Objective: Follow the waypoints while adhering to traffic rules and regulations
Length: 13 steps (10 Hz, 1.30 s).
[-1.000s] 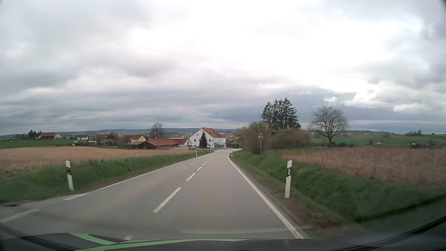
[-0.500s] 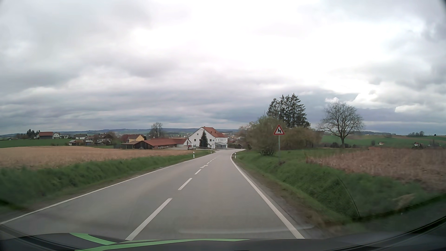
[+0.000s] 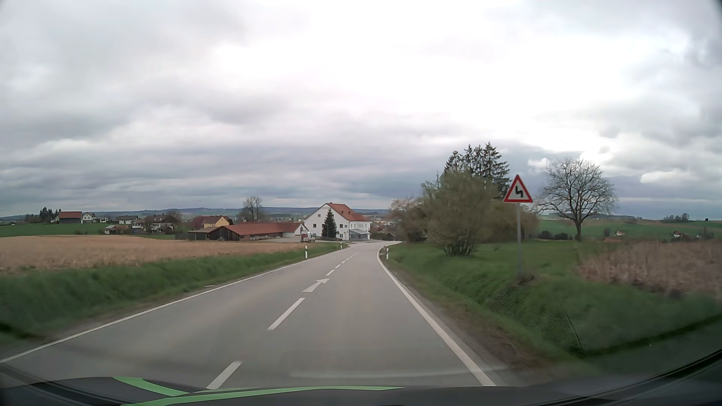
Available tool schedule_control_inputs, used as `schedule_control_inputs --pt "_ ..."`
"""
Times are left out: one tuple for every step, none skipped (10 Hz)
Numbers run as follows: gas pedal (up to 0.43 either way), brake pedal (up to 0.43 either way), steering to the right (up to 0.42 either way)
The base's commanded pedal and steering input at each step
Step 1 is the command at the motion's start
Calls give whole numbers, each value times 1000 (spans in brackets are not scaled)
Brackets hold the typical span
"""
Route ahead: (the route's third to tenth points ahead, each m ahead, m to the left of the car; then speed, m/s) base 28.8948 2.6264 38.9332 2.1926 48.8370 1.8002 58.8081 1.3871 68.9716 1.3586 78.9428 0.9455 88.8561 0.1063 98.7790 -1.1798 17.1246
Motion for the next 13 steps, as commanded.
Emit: schedule_control_inputs --pt "8 0 1" --pt "8 0 3" --pt "8 0 4" --pt "8 0 4" --pt "8 0 4" --pt "8 0 4" --pt "8 0 4" --pt "8 0 4" --pt "8 0 5" --pt "8 0 5" --pt "8 0 5" --pt "8 0 6" --pt "8 0 6"
